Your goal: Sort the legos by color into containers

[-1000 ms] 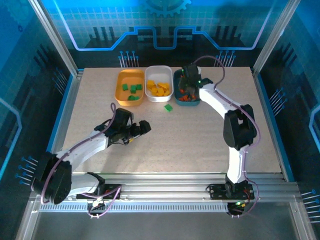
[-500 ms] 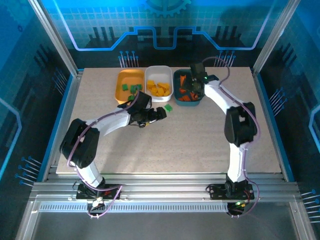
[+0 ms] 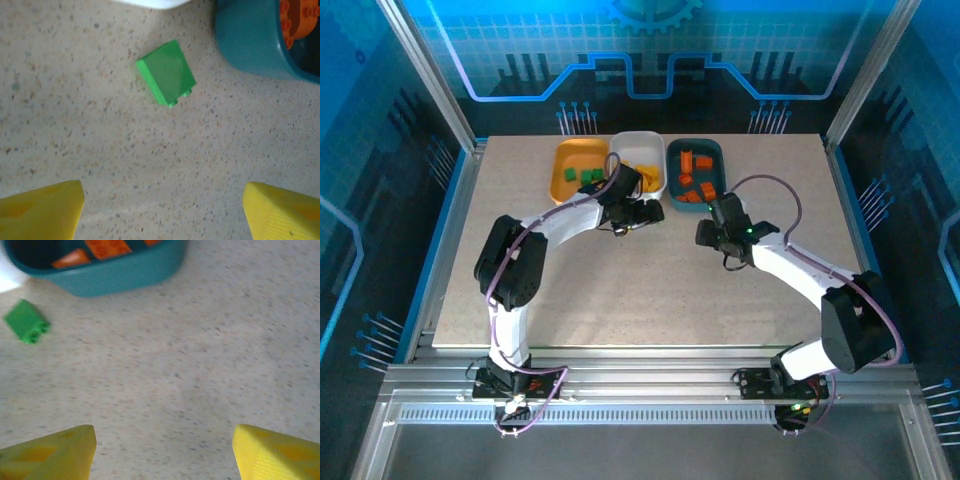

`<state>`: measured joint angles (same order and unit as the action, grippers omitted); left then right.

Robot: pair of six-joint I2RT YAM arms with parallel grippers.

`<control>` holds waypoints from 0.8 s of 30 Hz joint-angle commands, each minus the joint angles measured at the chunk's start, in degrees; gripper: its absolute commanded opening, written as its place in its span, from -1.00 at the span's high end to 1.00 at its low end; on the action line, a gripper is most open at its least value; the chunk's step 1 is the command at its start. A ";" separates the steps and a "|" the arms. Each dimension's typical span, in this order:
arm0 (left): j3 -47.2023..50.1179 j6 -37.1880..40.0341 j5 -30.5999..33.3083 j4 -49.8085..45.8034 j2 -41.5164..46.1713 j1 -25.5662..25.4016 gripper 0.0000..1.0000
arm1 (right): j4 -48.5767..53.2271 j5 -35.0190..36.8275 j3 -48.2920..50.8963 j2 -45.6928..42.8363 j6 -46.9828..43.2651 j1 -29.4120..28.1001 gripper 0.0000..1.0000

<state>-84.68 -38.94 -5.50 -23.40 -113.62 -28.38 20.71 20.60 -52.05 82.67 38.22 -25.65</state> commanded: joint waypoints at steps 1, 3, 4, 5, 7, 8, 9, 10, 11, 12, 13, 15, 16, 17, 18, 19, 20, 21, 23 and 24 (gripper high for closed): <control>-5.56 2.58 3.27 -5.66 -2.95 -1.00 -0.64 | -4.00 8.49 5.02 -3.23 4.39 -0.77 -0.47; -8.11 3.14 4.25 -7.18 -4.73 -1.32 -0.63 | -4.96 8.35 6.82 -3.83 7.00 0.34 -0.47; -9.31 3.38 4.59 -7.90 -5.72 -1.49 -0.63 | -5.19 8.67 7.17 -4.16 7.66 0.59 -0.47; -10.52 3.65 5.00 -8.42 -6.67 -1.54 -0.63 | -5.03 10.05 7.37 -4.42 8.24 0.69 -0.47; -12.93 4.27 6.00 -9.81 -8.57 -1.80 -0.63 | -4.38 11.73 8.06 -5.24 9.96 1.07 -0.48; -14.32 4.74 6.40 -10.36 -9.71 -1.85 -0.63 | -4.72 11.57 8.73 -5.85 10.54 1.45 -0.49; -15.71 5.21 6.90 -10.90 -10.79 -1.92 -0.63 | -5.48 11.40 9.58 -6.51 10.91 1.69 -0.50; -16.97 5.44 7.42 -11.69 -11.81 -2.01 -0.63 | -6.04 11.48 10.19 -7.05 11.09 1.82 -0.50; -18.12 5.69 8.00 -12.22 -12.91 -2.02 -0.63 | -6.60 11.57 10.74 -7.49 11.23 1.91 -0.51; -18.83 5.71 8.22 -12.30 -13.76 -1.95 -0.63 | -6.82 11.49 10.91 -7.54 11.22 2.08 -0.52; -19.39 5.59 8.46 -12.29 -14.59 -2.00 -0.62 | -6.74 11.33 10.85 -7.44 11.32 2.32 -0.52; -20.50 5.25 8.37 -12.34 -16.08 -2.11 -0.62 | -6.73 10.41 10.59 -6.81 11.29 2.68 -0.52; -21.12 5.06 8.20 -12.37 -16.85 -2.12 -0.61 | -6.82 10.05 10.43 -6.37 11.35 2.79 -0.52; -21.75 4.95 8.02 -12.48 -17.56 -2.17 -0.60 | -6.91 9.56 10.22 -5.81 11.29 2.80 -0.52; -22.23 4.97 8.15 -12.50 -18.11 -2.25 -0.60 | -7.06 9.15 10.05 -5.38 11.30 2.84 -0.52; -22.80 4.93 8.34 -12.48 -18.66 -2.25 -0.57 | -7.27 8.73 9.96 -4.89 11.21 2.89 -0.52; -23.29 4.78 8.32 -12.61 -19.27 -2.36 -0.56 | -7.50 8.38 9.81 -4.52 11.22 2.88 -0.52; -23.78 4.69 8.46 -12.75 -19.71 -2.35 -0.56 | -7.67 8.00 9.65 -4.15 11.23 2.89 -0.52; -24.64 3.78 9.09 -13.26 -20.69 -2.38 -0.53 | -7.88 7.24 9.34 -3.25 11.10 2.89 -0.52; -24.74 3.42 9.40 -13.36 -20.91 -2.44 -0.52 | -7.94 7.01 9.18 -2.98 11.09 2.86 -0.52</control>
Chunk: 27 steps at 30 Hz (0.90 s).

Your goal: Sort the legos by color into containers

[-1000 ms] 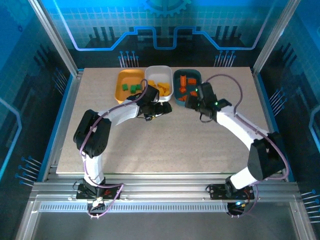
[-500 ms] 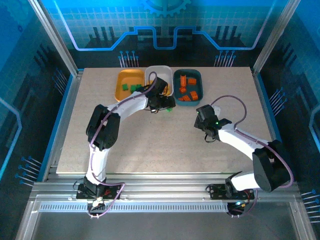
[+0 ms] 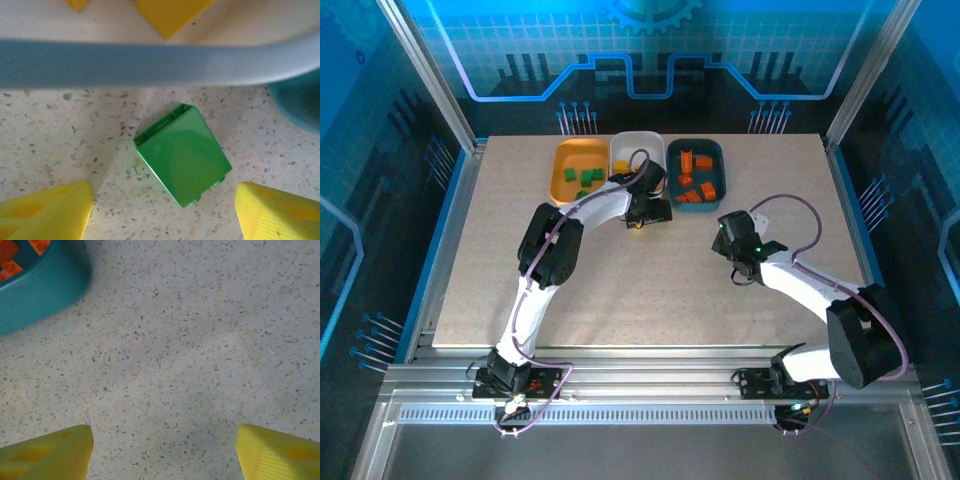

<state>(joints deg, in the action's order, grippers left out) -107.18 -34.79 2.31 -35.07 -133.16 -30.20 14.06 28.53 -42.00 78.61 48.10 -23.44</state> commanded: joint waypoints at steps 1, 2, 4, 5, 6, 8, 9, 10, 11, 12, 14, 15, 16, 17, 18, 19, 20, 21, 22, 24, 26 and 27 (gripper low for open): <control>-2.18 -1.28 2.14 -1.65 -1.40 -0.65 -0.51 | -1.53 -1.29 -0.89 1.43 1.15 0.69 -0.52; -2.00 -1.67 2.71 -1.43 -1.38 -0.63 -0.50 | -1.66 -1.55 -0.98 1.73 1.20 0.68 -0.52; -1.85 -2.08 2.97 -1.11 -1.44 -0.74 -0.50 | -2.03 -2.13 -1.07 2.05 1.21 0.68 -0.51; -1.90 -2.13 2.97 -1.07 -1.48 -0.74 -0.50 | -2.24 -2.50 -1.07 2.25 1.29 0.68 -0.51; -1.98 -2.17 2.97 -0.98 -1.57 -0.72 -0.49 | -2.37 -2.81 -1.07 2.38 1.32 0.72 -0.51; -2.08 -2.38 2.84 -0.71 -1.75 -0.74 -0.47 | -2.64 -3.29 -1.16 2.90 1.37 0.62 -0.50; -2.08 -2.53 2.90 -0.65 -1.79 -0.79 -0.46 | -2.56 -3.44 -1.32 3.08 1.41 0.68 -0.51; -2.08 -2.59 2.93 -0.63 -1.84 -0.79 -0.44 | -2.64 -3.74 -1.41 3.34 1.36 0.61 -0.50; -2.07 -2.74 2.88 -0.79 -1.92 -0.91 -0.40 | -2.68 -3.98 -1.53 3.52 1.38 0.63 -0.50; -2.01 -2.74 2.88 -1.01 -1.85 -0.99 -0.38 | -2.69 -4.20 -1.51 3.70 1.47 0.63 -0.50; -0.74 -2.75 3.09 -1.42 -1.18 -1.42 -0.35 | -2.65 -4.60 -1.69 3.92 1.31 0.63 -0.50; 0.42 -2.74 3.51 -1.18 -0.41 -1.65 -0.35 | -2.60 -4.63 -1.81 4.01 1.31 0.68 -0.50; 2.34 -2.75 3.80 -0.58 0.63 -1.87 -0.35 | -2.55 -4.74 -1.77 3.93 1.30 0.66 -0.50; 4.28 -2.90 3.76 0.34 1.63 -1.87 -0.34 | -2.52 -4.87 -1.77 3.92 1.27 0.68 -0.50; 6.55 -3.16 3.67 1.41 2.74 -1.83 -0.34 | -2.55 -4.96 -1.78 3.83 1.23 0.67 -0.50; 8.35 -3.32 3.96 2.03 3.63 -1.88 -0.34 | -2.60 -5.16 -1.77 3.83 1.24 0.65 -0.50; 9.44 -3.15 4.10 2.27 4.17 -1.88 -0.34 | -2.72 -5.44 -1.77 3.83 1.23 0.62 -0.50; 10.40 -2.95 4.24 2.21 4.71 -1.86 -0.33 | -2.73 -5.72 -1.77 3.96 1.14 0.66 -0.50; 11.09 -2.78 4.74 1.80 5.12 -1.84 -0.33 | -2.73 -5.89 -1.90 4.07 1.21 0.65 -0.50; 12.42 -2.42 5.22 1.59 5.97 -1.81 -0.32 | -2.65 -6.25 -1.95 4.27 1.19 0.63 -0.50; 13.54 -2.16 5.15 1.75 7.02 -1.86 -0.31 | -2.64 -6.47 -2.05 4.40 1.15 0.64 -0.50; 13.89 -1.97 4.77 2.12 7.70 -1.88 -0.32 | -2.64 -6.44 -2.06 4.36 1.14 0.59 -0.50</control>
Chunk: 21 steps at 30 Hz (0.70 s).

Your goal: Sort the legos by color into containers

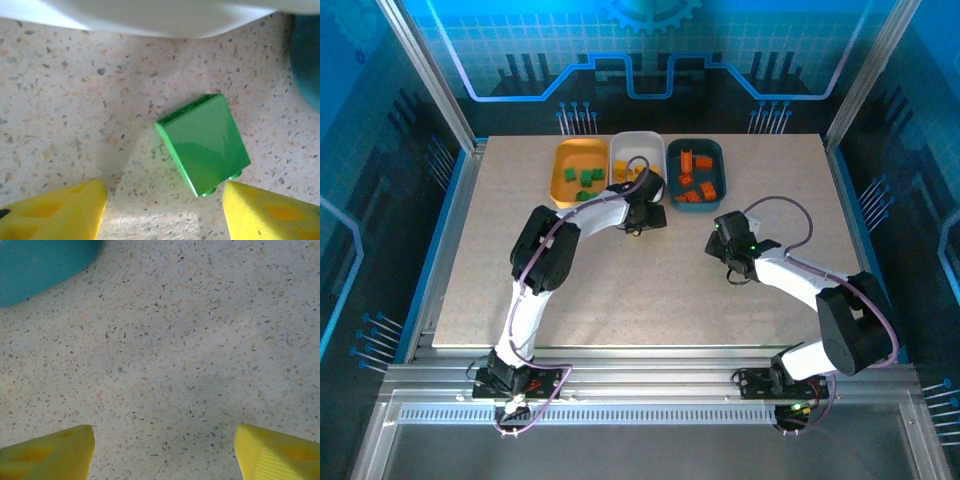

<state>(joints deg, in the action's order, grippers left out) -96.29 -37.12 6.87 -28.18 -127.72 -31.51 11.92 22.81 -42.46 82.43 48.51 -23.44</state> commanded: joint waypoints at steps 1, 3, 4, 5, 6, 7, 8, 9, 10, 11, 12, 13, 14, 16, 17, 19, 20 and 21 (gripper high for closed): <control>3.13 0.61 -0.20 -4.40 2.94 -0.63 -0.32 | -0.54 -0.67 -1.58 0.54 0.73 0.59 -0.50; 2.62 1.07 -0.76 -4.24 3.88 -0.70 -0.33 | -0.51 -0.54 -1.55 0.46 0.75 0.59 -0.50; 1.93 1.22 -0.87 -4.31 4.25 -0.73 -0.35 | -0.50 -0.43 -1.58 0.49 0.77 0.59 -0.50; 1.08 1.26 -0.91 -4.41 4.30 -0.88 -0.39 | -0.58 -0.38 -1.49 0.54 0.71 0.59 -0.50; -0.04 0.99 -0.82 -4.70 4.11 -1.00 -0.44 | -0.58 -0.31 -1.49 0.54 0.81 0.59 -0.50; -1.22 0.32 -0.52 -4.99 3.67 -1.17 -0.53 | -0.68 -0.25 -1.53 0.65 0.71 0.59 -0.50; -2.63 -0.68 0.03 -5.35 2.97 -1.36 -0.59 | -0.68 -0.23 -1.49 0.71 0.74 0.60 -0.50; -3.94 -1.92 0.60 -5.96 2.10 -1.52 -0.61 | -0.76 -0.36 -1.58 0.84 0.64 0.59 -0.50; -5.46 -3.55 1.79 -6.86 1.02 -1.78 -0.65 | -0.76 -0.45 -1.64 0.96 0.63 0.59 -0.50; -6.42 -5.00 2.56 -7.31 0.17 -1.96 -0.66 | -0.60 -0.41 -1.74 1.06 0.57 0.59 -0.50; -7.15 -6.72 3.60 -7.85 -0.90 -1.92 -0.66 | -0.43 -0.41 -1.95 1.23 0.55 0.60 -0.50; -7.62 -8.35 4.54 -7.89 -1.57 -1.93 -0.66 | -0.45 -0.40 -1.98 1.33 0.49 0.59 -0.50; -7.81 -9.33 5.35 -7.82 -2.01 -1.97 -0.65 | -0.41 -0.52 -2.06 1.33 0.44 0.59 -0.50; -8.52 -10.40 6.49 -7.78 -3.06 -1.94 -0.61 | -0.34 -0.62 -2.13 1.33 0.52 0.59 -0.50; -9.32 -10.56 6.98 -8.42 -3.75 -1.94 -0.59 | -0.32 -0.66 -2.18 1.33 0.49 0.62 -0.50; -11.37 -10.61 7.84 -10.00 -5.26 -1.89 -0.54 | -0.32 -0.80 -2.06 1.15 0.47 0.61 -0.50; -11.91 -10.65 7.92 -10.34 -5.74 -1.87 -0.53 | -0.40 -0.91 -2.02 1.07 0.51 0.66 -0.50; -12.28 -10.64 7.98 -10.25 -6.19 -1.78 -0.51 | -0.45 -1.03 -2.02 1.06 0.47 0.68 -0.50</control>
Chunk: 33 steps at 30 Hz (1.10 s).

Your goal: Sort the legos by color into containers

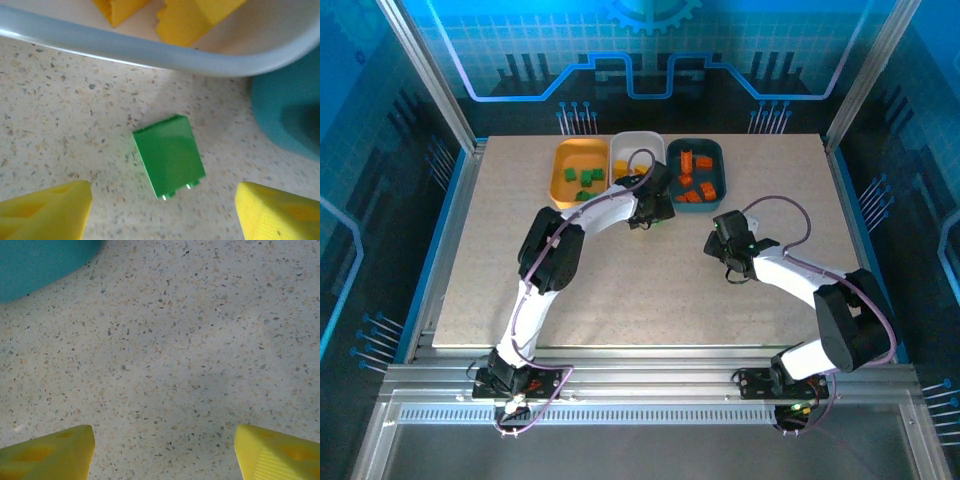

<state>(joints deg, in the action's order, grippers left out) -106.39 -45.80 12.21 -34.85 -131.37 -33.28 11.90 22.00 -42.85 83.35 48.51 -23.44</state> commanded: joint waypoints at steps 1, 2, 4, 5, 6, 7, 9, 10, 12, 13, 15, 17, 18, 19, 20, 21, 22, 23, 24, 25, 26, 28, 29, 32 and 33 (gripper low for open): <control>-2.32 -1.89 2.65 -3.17 -2.95 0.02 -0.49 | -0.43 -0.34 -1.67 0.14 0.52 0.62 -0.50; -2.53 -1.75 2.90 -2.87 -3.38 0.05 -0.47 | -0.47 -0.53 -1.62 0.19 0.55 0.70 -0.50; -2.69 -1.72 3.11 -1.52 -4.16 0.15 -0.44 | -0.56 -0.89 -1.64 0.24 0.55 0.68 -0.50; -2.66 -1.66 2.88 -0.98 -4.47 0.28 -0.43 | -0.56 -1.00 -1.62 0.23 0.57 0.68 -0.50; -2.68 -1.62 2.82 -0.47 -4.81 0.27 -0.42 | -0.56 -1.08 -1.62 0.23 0.61 0.67 -0.50; -2.83 -1.41 2.73 -0.45 -5.10 0.27 -0.40 | -0.56 -1.21 -1.63 0.19 0.60 0.68 -0.50; -3.03 -1.15 2.73 -0.78 -5.54 0.39 -0.35 | -0.63 -1.22 -1.45 0.06 0.54 0.68 -0.50; -2.88 -0.96 2.73 -0.82 -5.56 0.33 -0.33 | -0.73 -1.31 -1.49 0.06 0.54 0.68 -0.50; -2.38 -0.40 2.65 -0.74 -5.48 0.45 -0.27 | -0.75 -1.23 -1.45 0.14 0.54 0.68 -0.50; -2.04 -0.04 2.43 -0.50 -5.41 0.56 -0.24 | -0.74 -1.26 -1.45 0.23 0.57 0.67 -0.50; -1.47 0.56 1.82 -0.04 -5.38 0.72 -0.13 | -0.67 -1.39 -1.61 0.40 0.58 0.70 -0.50; -1.19 1.09 1.43 -0.04 -5.41 0.93 0.00 | -0.65 -1.66 -1.62 0.49 0.64 0.69 -0.50; -1.11 1.39 1.21 -0.03 -5.39 0.96 0.01 | -0.78 -1.61 -1.67 0.50 0.67 0.63 -0.50; -1.10 1.70 1.26 -0.21 -5.29 1.01 0.01 | -0.74 -1.70 -1.63 0.58 0.62 0.68 -0.50; -1.04 2.37 1.01 -0.21 -5.17 0.97 0.01 | -0.75 -1.70 -1.65 0.58 0.70 0.68 -0.50; -0.97 2.91 0.90 -0.28 -5.00 0.93 0.02 | -0.66 -1.70 -1.63 0.58 0.67 0.68 -0.50; -0.65 3.48 0.82 -0.27 -4.67 0.98 0.05 | -0.65 -1.66 -1.75 0.54 0.75 0.68 -0.50; -0.14 4.20 0.67 -0.12 -4.23 0.94 0.08 | -0.56 -1.46 -1.65 0.44 0.75 0.69 -0.50; 0.41 4.75 0.55 0.07 -3.77 0.94 0.13 | -0.56 -1.46 -1.63 0.34 0.77 0.68 -0.50; 1.16 5.27 0.47 0.31 -3.15 0.94 0.18 | -0.56 -1.44 -1.58 0.24 0.71 0.73 -0.50; 1.91 5.90 0.36 0.56 -2.60 0.93 0.22 | -0.57 -1.43 -1.58 0.23 0.75 0.72 -0.50; 3.13 6.88 0.16 0.82 -1.28 0.86 0.28 | -0.65 -1.43 -1.60 0.23 0.81 0.70 -0.50; 3.95 7.31 0.19 0.96 -0.50 0.89 0.28 | -0.76 -1.53 -1.54 0.32 0.87 0.79 -0.50; 6.52 8.52 0.23 1.78 2.31 0.72 0.28 | -0.79 -1.58 -1.63 0.56 0.86 0.77 -0.50; 7.21 8.97 0.27 2.09 3.24 0.75 0.28 | -0.81 -1.63 -1.69 0.65 0.80 0.78 -0.50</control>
<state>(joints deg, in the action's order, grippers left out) -102.06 -39.59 13.67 -31.97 -131.11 -32.51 11.88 20.51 -42.87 83.50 48.51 -23.44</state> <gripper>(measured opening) 0.363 0.750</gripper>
